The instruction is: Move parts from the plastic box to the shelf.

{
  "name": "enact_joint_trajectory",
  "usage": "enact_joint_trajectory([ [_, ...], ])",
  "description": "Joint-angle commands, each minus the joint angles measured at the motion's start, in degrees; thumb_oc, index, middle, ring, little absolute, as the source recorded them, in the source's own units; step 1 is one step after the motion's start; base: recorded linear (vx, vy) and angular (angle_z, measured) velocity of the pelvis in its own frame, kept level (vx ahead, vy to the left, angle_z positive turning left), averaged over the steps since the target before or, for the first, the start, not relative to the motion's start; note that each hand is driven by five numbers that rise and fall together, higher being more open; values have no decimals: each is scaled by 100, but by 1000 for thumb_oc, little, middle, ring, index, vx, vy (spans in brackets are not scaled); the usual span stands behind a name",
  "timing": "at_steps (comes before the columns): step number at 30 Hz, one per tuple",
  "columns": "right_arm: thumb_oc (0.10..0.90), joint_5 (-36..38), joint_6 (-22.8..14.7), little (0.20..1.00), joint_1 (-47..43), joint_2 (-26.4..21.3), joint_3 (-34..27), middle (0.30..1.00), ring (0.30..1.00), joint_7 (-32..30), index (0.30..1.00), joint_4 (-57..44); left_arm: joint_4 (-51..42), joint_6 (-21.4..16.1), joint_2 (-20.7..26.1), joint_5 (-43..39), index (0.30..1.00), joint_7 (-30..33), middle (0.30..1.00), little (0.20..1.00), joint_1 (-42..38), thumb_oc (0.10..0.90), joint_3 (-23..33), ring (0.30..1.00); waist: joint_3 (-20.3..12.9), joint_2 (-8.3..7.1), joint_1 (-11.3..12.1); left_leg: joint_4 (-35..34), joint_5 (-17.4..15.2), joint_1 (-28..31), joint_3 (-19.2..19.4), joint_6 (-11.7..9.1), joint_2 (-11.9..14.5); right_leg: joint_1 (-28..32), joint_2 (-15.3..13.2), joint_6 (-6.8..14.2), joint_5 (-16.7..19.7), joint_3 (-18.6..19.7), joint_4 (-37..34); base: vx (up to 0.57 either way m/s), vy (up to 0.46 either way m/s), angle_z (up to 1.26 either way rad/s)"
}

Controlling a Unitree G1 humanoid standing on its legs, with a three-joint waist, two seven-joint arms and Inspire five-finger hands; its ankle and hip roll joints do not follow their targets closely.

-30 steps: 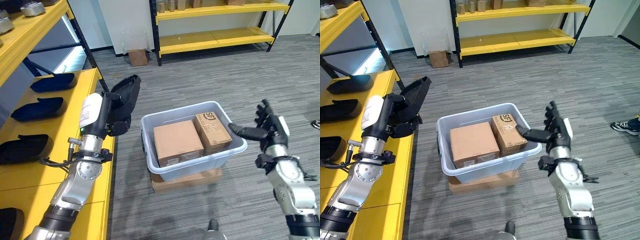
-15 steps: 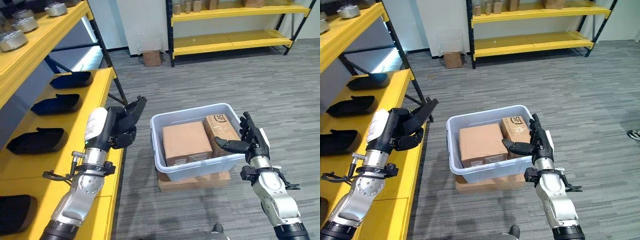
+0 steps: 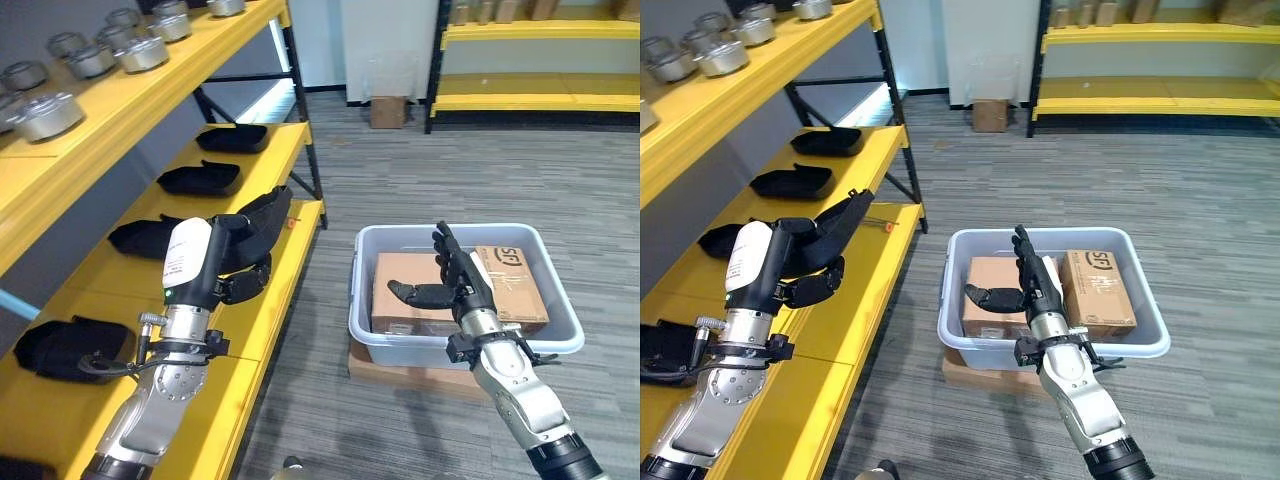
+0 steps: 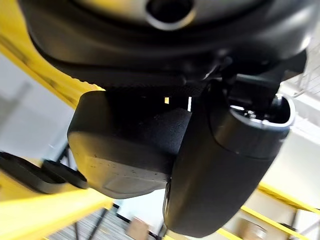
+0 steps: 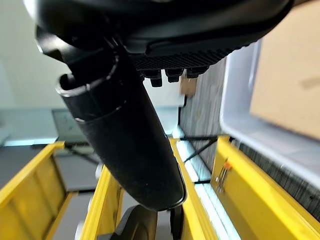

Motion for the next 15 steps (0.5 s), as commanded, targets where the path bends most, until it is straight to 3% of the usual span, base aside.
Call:
enact_joint_trajectory([
  [1, 900, -621, -842, 1000, -904, 239, -75, 1000, 1000, -424, 1000, -934, -691, -714, 303, 969, 300, 1102, 300, 300, -461, 400, 1028, 300, -119, -222, -70, 866, 17, -48, -7, -918, 881, 591, 831, -520, -354, -414, -738, -12, -36, 21],
  [2, 900, -640, -835, 1000, -907, 246, -61, 1000, 1000, -440, 1000, -932, -670, -718, 316, 1023, 300, 1106, 300, 300, -456, 400, 1027, 300, -121, -225, -78, 857, 53, -43, 6, -936, 911, 603, 839, -527, -348, -435, -755, -43, -31, 31],
  [3, 900, -690, -648, 1000, -911, 217, -46, 1000, 1000, -601, 1000, -1006, -564, -772, 340, 1250, 300, 1112, 300, 300, -570, 400, 865, 300, -139, -256, -204, 910, 481, 12, 363, -1129, 1254, 705, 855, -528, -229, -646, -1001, -68, -24, 39],
  [5, 900, -677, -508, 1000, -900, 116, -38, 1000, 1000, -742, 1000, -1049, -464, -687, 433, 1349, 300, 1069, 300, 300, -907, 400, 537, 300, -168, -298, -370, 1101, 723, 10, 794, -1206, 1467, 838, 872, -488, -16, -840, -1357, -132, -34, 70],
  [8, 900, -632, -587, 1000, -912, -67, -89, 1000, 1000, -840, 1000, -947, -389, -591, 643, 1227, 300, 1042, 300, 300, -1502, 400, 88, 300, -241, -279, -466, 1398, 653, 34, 1101, -1229, 1445, 905, 960, -474, 49, -1053, -1512, -178, 61, 87],
  [10, 900, -494, -798, 1000, -848, -237, -216, 1000, 1000, -886, 1000, -773, -403, -671, 796, 1097, 300, 1233, 300, 300, -1828, 400, -240, 300, -304, -239, -495, 1724, 223, 23, 1056, -1114, 1016, 799, 1018, -529, -100, -1075, -1284, -193, 175, 81],
  [11, 900, -485, -894, 1000, -780, -281, -296, 1000, 1000, -839, 1000, -738, -412, -717, 806, 1141, 300, 1313, 300, 300, -1928, 400, -366, 300, -325, -215, -514, 1734, -82, -6, 992, -954, 801, 729, 989, -538, -161, -1063, -1131, -179, 330, 70],
  [12, 900, -502, -1037, 1000, -734, -295, -337, 1000, 1000, -822, 1000, -673, -476, -695, 796, 1307, 300, 1342, 300, 300, -2009, 400, -515, 300, -384, -176, -550, 1391, -494, 122, 1026, -681, 451, 655, 950, -523, -145, -1071, -1020, -125, 320, 58],
  [15, 900, -563, -1189, 1000, -569, -205, -484, 1000, 1000, -855, 1000, -723, -565, -566, 768, 1544, 300, 1377, 300, 300, -2183, 400, -748, 300, -479, -140, -598, 769, -956, 369, 1024, -315, -80, 614, 796, -451, -31, -1057, -884, -51, 364, 83],
])
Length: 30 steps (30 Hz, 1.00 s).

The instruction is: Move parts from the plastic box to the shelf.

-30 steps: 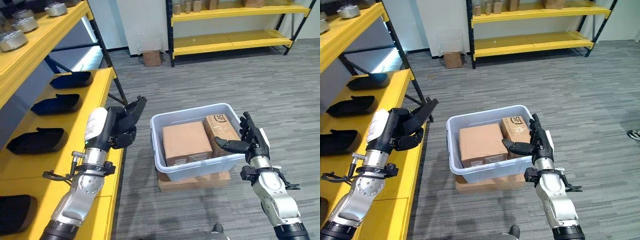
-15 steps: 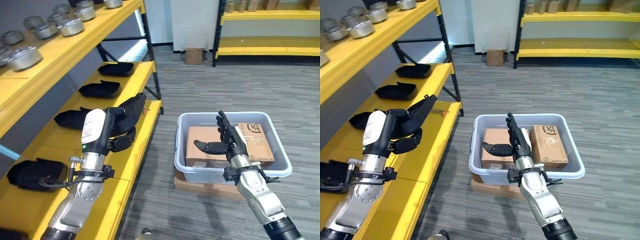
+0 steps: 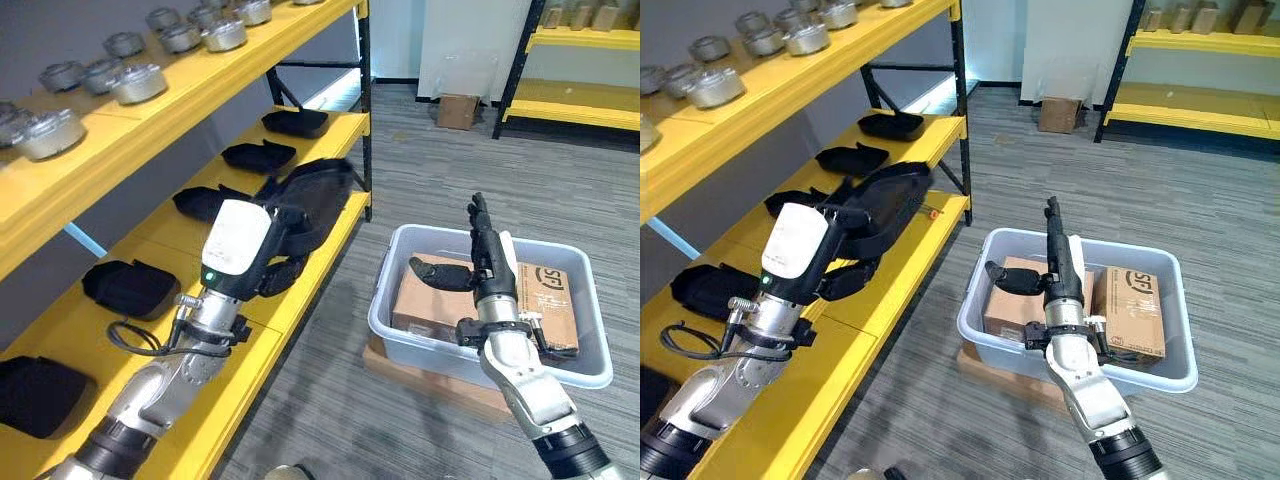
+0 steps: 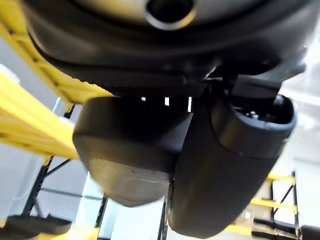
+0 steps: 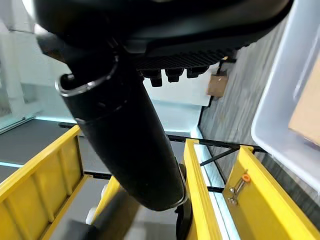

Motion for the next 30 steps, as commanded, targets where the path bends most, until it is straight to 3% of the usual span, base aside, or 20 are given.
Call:
enact_joint_trajectory([
  [1, 900, -186, -884, 1000, -619, 53, -106, 1000, 1000, -7, 1000, -638, -800, 11, 121, 194, 300, 798, 300, 300, -657, 400, 583, 300, -512, -10, 147, -61, -587, 793, -281, -450, 11, -173, 834, -42, -264, 588, -471, -58, 312, 84],
  [3, 900, -238, -813, 1000, -574, 112, -156, 1000, 1000, -7, 1000, -695, -838, 18, 155, 214, 300, 802, 300, 300, -703, 400, 565, 300, -540, -6, 165, -221, -737, 828, -358, -346, -164, -181, 782, 5, -174, 624, -485, -54, 268, 57],
  [4, 900, -305, -789, 1000, -537, 221, -174, 1000, 1000, -119, 1000, -738, -926, 35, 252, 301, 300, 813, 300, 300, -760, 400, 551, 300, -543, 21, 199, -448, -914, 876, -494, -213, -384, -231, 654, 112, -11, 739, -486, -59, 267, 51],
  [15, 900, -712, -700, 1000, -342, 190, -301, 1000, 1000, 1, 1000, -1274, -1217, 456, 649, 608, 300, 887, 300, 300, -733, 400, 567, 300, -338, 65, 255, -757, -1021, 841, -541, 57, -843, -433, 167, 491, 547, 962, -590, -94, 212, 32],
  [17, 900, -639, -775, 1000, -316, 139, -322, 1000, 1000, -15, 1000, -1321, -1223, 541, 693, 674, 300, 894, 300, 300, -723, 400, 546, 300, -283, 74, 203, -818, -981, 769, -712, 81, -920, -509, 329, 454, 362, 1302, -420, -91, 88, 9],
  [18, 900, -598, -870, 1000, -267, 101, -351, 1000, 1000, -50, 1000, -1337, -1208, 670, 743, 708, 300, 956, 300, 300, -765, 400, 521, 300, -251, 74, 146, -843, -975, 717, -883, 114, -984, -638, 517, 407, 138, 1653, -144, -88, 39, 23],
  [20, 900, -667, -984, 1000, -170, 18, -460, 1000, 1000, -156, 1000, -1384, -1121, 606, 807, 643, 300, 1037, 300, 300, -768, 400, 565, 300, -233, 17, 105, -874, -924, 629, -986, 72, -1007, -663, 955, 354, -290, 1899, 15, -63, -38, 48],
  [22, 900, -772, -1067, 1000, -96, -27, -549, 1000, 1000, -241, 1000, -1413, -1077, 491, 785, 672, 300, 1187, 300, 300, -649, 400, 646, 300, -208, -73, 96, -867, -862, 538, -1041, 12, -1024, -618, 1314, 341, -380, 2011, -33, -86, -89, 55],
  [23, 900, -769, -1197, 1000, 13, -64, -659, 1000, 1000, -237, 1000, -1505, -1111, 341, 677, 884, 300, 1368, 300, 300, -310, 400, 833, 300, -142, -167, 78, -815, -745, 383, -981, 4, -1026, -558, 1661, 224, -303, 2089, -222, -48, -90, 65],
  [24, 900, -768, -1206, 1000, 30, -74, -659, 1000, 1000, -244, 1000, -1518, -1128, 318, 660, 915, 300, 1390, 300, 300, -246, 400, 871, 300, -163, -169, 63, -801, -838, 405, -1121, -43, -1048, -490, 1703, 251, -371, 2191, -284, -119, -134, 57],
  [26, 900, -960, -1445, 1000, 139, -131, -803, 1000, 1000, -325, 1000, -1489, -1181, 301, 509, 989, 300, 1458, 300, 300, 26, 400, 963, 300, -47, -261, 73, -569, -708, 158, -1196, -94, -1022, -351, 1855, 132, -300, 2310, -504, -88, -165, 44],
  [30, 900, -808, -1423, 1000, -22, -267, -785, 1000, 1000, -294, 1000, -1307, -1251, 264, 406, 851, 300, 1405, 300, 300, 231, 400, 1046, 300, 80, -283, 141, -174, -637, -174, -1174, -207, -827, -96, 1883, 6, -397, 2291, -668, -62, -90, 18],
])
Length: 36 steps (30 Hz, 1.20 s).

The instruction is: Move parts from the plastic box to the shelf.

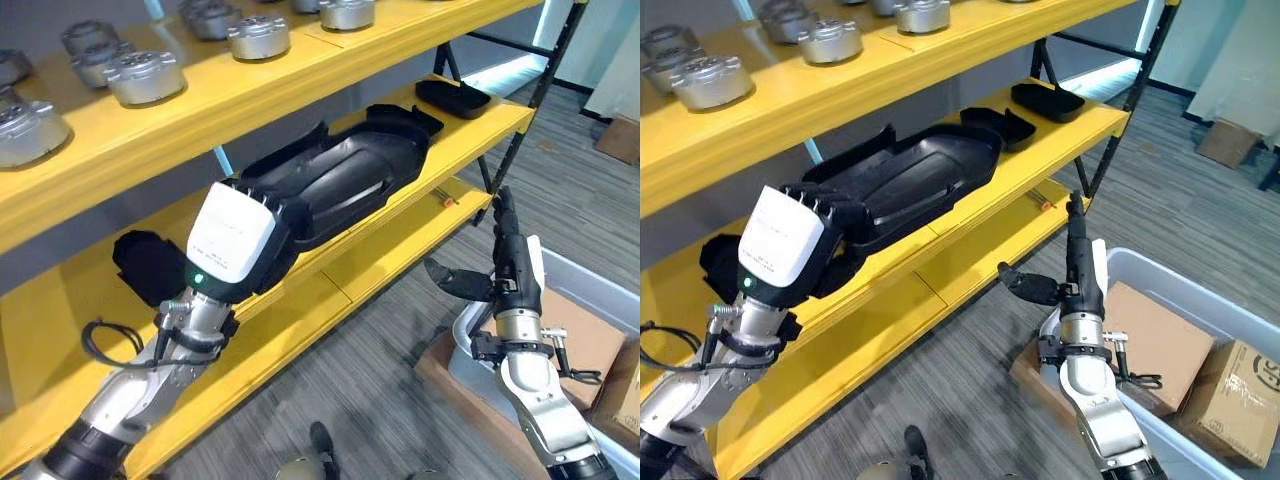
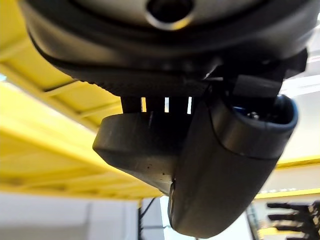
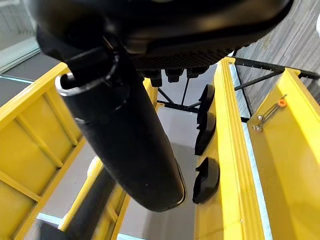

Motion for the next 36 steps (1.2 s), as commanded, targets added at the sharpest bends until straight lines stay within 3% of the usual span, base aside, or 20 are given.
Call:
enact_joint_trajectory([
  [1, 900, -264, -778, 1000, -829, -151, -347, 1000, 1000, -113, 1000, -660, -518, -81, -123, -59, 300, 578, 300, 300, -755, 400, 825, 300, 17, -314, -107, 1094, -1223, 67, 351, -441, 14, 295, 421, 124, 551, 18, -731, -24, -34, 13],
  [6, 900, -512, -747, 1000, -697, -199, -344, 1000, 1000, 45, 1000, -847, -560, -48, -308, -107, 300, 487, 300, 300, -361, 400, 1115, 300, 68, -281, -78, 1135, -1136, -12, 509, -483, 205, 345, 384, 52, 449, -119, -674, 8, -35, 10],
  [7, 900, -396, -638, 1000, -655, -219, -331, 1000, 1000, 30, 1000, -967, -564, 15, -351, -124, 300, 509, 300, 300, -308, 400, 1114, 300, 81, -304, -150, 1199, -1129, 0, 792, -528, 341, 371, 381, 29, 416, -200, -670, 39, -28, 5],
  [10, 900, -461, -627, 1000, -602, -260, -361, 1000, 1000, 24, 1000, -1041, -564, 256, -337, -105, 300, 553, 300, 300, -350, 400, 1039, 300, 104, -325, -241, 1395, -1025, -47, 975, -637, 557, 376, 373, -10, 401, -287, -670, -14, -11, 33],
  [11, 900, -719, -816, 1000, -580, -353, -393, 1000, 1000, -131, 1000, -997, -528, 366, -325, -172, 300, 716, 300, 300, -331, 400, 1018, 300, 145, -340, -221, 1604, -1082, -35, 983, -628, 809, 260, 292, -87, 285, -394, -407, -51, 19, 27],
  [12, 900, -738, -858, 1000, -583, -364, -389, 1000, 1000, -158, 1000, -980, -520, 383, -328, -173, 300, 757, 300, 300, -326, 400, 1016, 300, 150, -339, -217, 1650, -1111, -42, 983, -622, 842, 231, 276, -97, 254, -407, -345, -113, 58, 20],
  [13, 900, -692, -936, 1000, -600, -433, -452, 1000, 1000, -200, 1000, -1015, -504, 440, -401, -117, 300, 908, 300, 300, -305, 400, 1055, 300, 176, -382, -212, 1962, -1149, 38, 980, -644, 1188, 58, 158, -168, 123, -498, -91, -88, 54, 11],
  [14, 900, -688, -954, 1000, -606, -450, -468, 1000, 1000, -217, 1000, -1021, -498, 447, -413, -115, 300, 967, 300, 300, -300, 400, 1073, 300, 183, -388, -209, 2058, -1153, 48, 966, -667, 1290, 7, 128, -185, 77, -508, -8, -106, 101, -1],
  [16, 900, -650, -1118, 1000, -632, -528, -527, 1000, 1000, -256, 1000, -1016, -442, 475, -453, -89, 300, 1157, 300, 300, -272, 400, 1184, 300, 190, -414, -195, 2337, -1051, 149, 778, -810, 1794, -236, -34, -245, -98, -516, 369, -52, 144, -24],
  [17, 900, -631, -1136, 1000, -637, -534, -528, 1000, 1000, -246, 1000, -1012, -438, 485, -457, -93, 300, 1171, 300, 300, -271, 400, 1193, 300, 187, -414, -193, 2371, -1025, 145, 737, -839, 1849, -270, -48, -253, -125, -510, 424, -20, 234, -30],
  [18, 900, -502, -1171, 1000, -646, -563, -542, 1000, 1000, -157, 1000, -1039, -403, 533, -482, -118, 300, 1248, 300, 300, -255, 400, 1250, 300, 157, -426, -189, 2427, -869, 232, 567, -933, 2100, -406, -156, -265, -189, -501, 624, -4, 207, -17],
  [19, 900, -441, -1171, 1000, -649, -575, -547, 1000, 1000, -107, 1000, -1057, -387, 542, -492, -123, 300, 1265, 300, 300, -248, 400, 1270, 300, 142, -428, -196, 2433, -808, 262, 510, -974, 2181, -468, -198, -269, -217, -489, 708, -11, 436, -6],
  [21, 900, -189, -1025, 1000, -674, -586, -523, 1000, 1000, 105, 1000, -1174, -243, 573, -535, -216, 300, 1279, 300, 300, -274, 400, 1309, 300, 66, -434, -304, 2355, -388, 477, 317, -1182, 2584, -816, -473, -257, -313, -346, 1170, -7, 518, -3],
  [23, 900, -218, -1083, 1000, -639, -582, -498, 1000, 1000, 134, 1000, -1191, -108, 543, -548, -197, 300, 1324, 300, 300, -327, 400, 1249, 300, -18, -357, -480, 2106, -261, 716, 629, -1248, 2829, -959, -689, -247, -417, -512, 1484, 94, 605, 32],
  [24, 900, -158, -1184, 1000, -512, -627, -552, 1000, 1000, 140, 1000, -1220, -72, 712, -505, -278, 300, 1266, 300, 300, -445, 400, 1093, 300, -30, -296, -570, 1892, -317, 806, 847, -1278, 2695, -931, -868, -119, -586, -434, 1732, 172, 640, 86],
  [27, 900, -239, -1243, 1000, -392, -620, -669, 1000, 1000, 144, 1000, -1264, -65, 749, -429, -385, 300, 1392, 300, 300, -502, 400, 1039, 300, -7, -241, -601, 1833, -597, 755, 866, -1160, 2463, -900, -966, 5, -606, -365, 1776, 85, 405, 99],
  [28, 900, -406, -1233, 1000, -339, -595, -736, 1000, 1000, 148, 1000, -1245, -66, 715, -394, -503, 300, 1413, 300, 300, -462, 400, 1071, 300, 18, -179, -581, 1731, -833, 755, 868, -1064, 2232, -851, -1032, 95, -535, -330, 1734, 66, 397, 72],
  [30, 900, -395, -1136, 1000, -342, -575, -746, 1000, 1000, 162, 1000, -1239, -95, 794, -356, -520, 300, 1465, 300, 300, -378, 400, 1097, 300, 44, -155, -554, 1662, -978, 769, 842, -998, 2046, -816, -1106, 203, -408, -302, 1635, 46, 355, 83],
  [32, 900, -528, -1161, 1000, -314, -521, -826, 1000, 1000, 241, 1000, -1247, -117, 840, -317, -544, 300, 1663, 300, 300, -178, 400, 1204, 300, 104, -141, -509, 1456, -1340, 833, 798, -841, 1709, -813, -1254, 400, -159, -224, 1449, 45, 360, 48],
  [36, 900, -714, -1097, 1000, -202, -449, -917, 1000, 1000, 226, 1000, -1416, -209, 831, -343, -415, 300, 2056, 300, 300, 165, 400, 1456, 300, 210, -165, -406, 1311, -1386, 744, 759, -674, 1458, -880, -1343, 527, 71, -164, 1303, -39, 163, 25],
])
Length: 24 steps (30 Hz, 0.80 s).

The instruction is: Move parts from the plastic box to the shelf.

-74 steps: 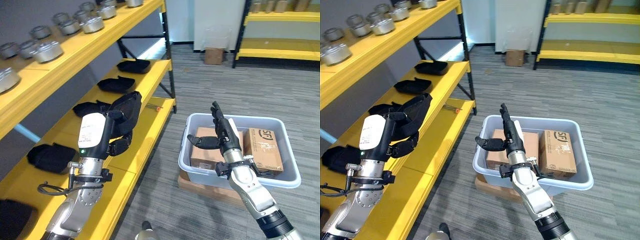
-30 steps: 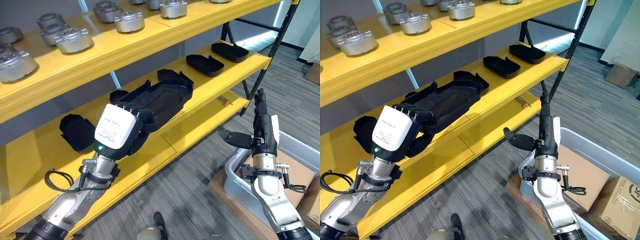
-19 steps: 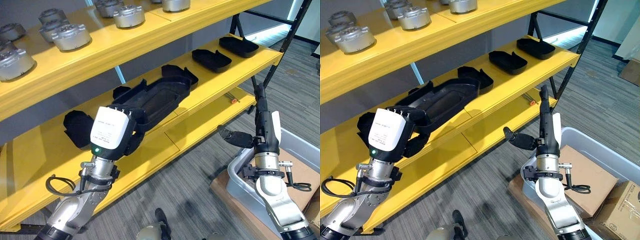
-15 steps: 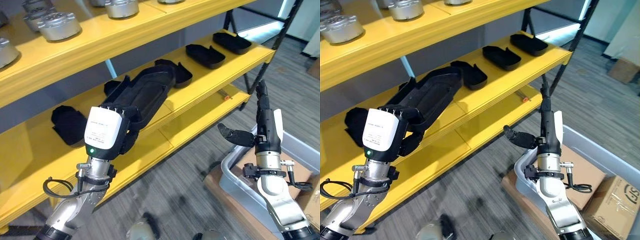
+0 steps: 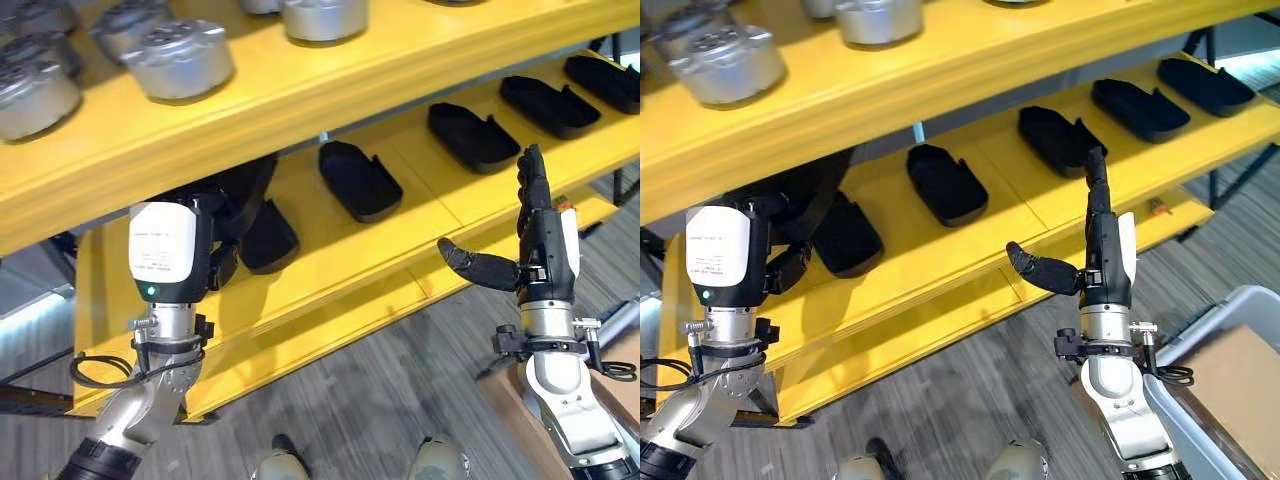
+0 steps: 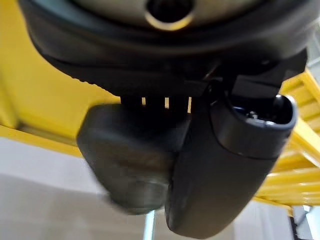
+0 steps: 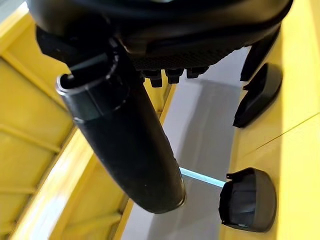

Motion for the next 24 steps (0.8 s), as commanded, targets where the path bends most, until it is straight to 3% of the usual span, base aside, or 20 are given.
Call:
enact_joint_trajectory([
  [1, 900, -390, -554, 1000, -302, -153, -562, 1000, 1000, -150, 1000, -934, -891, -154, 123, 132, 300, 1073, 300, 300, -186, 400, 850, 300, -279, 65, -8, -141, -472, 497, 6, 88, 314, -193, 368, 108, -549, 12, 326, -46, 51, 21],
  [6, 900, -420, -478, 1000, -168, -199, -620, 1000, 1000, -376, 1000, -1086, -1063, -406, 143, 338, 300, 1452, 300, 300, -10, 400, 1104, 300, -162, -45, 129, -6, -491, 217, -170, 155, 253, -194, 387, 140, -589, 70, 309, -18, -31, 20],
  [11, 900, -377, -495, 1000, -184, -305, -535, 1000, 1000, -417, 1000, -1060, -1088, -262, 243, 261, 300, 1365, 300, 300, -123, 400, 1004, 300, -95, -99, 144, 286, -543, -3, -341, 77, 368, -160, 505, 101, -853, 163, 516, -4, -78, 12],
  [24, 900, -49, -968, 1000, -508, -516, -102, 1000, 1000, 332, 1000, -1254, -823, -95, 19, 36, 300, 1145, 300, 300, 35, 400, 962, 300, -49, -147, 291, 661, -402, -177, -422, -80, 781, -140, 714, -149, -1226, -7, 993, 24, -59, -3],
])
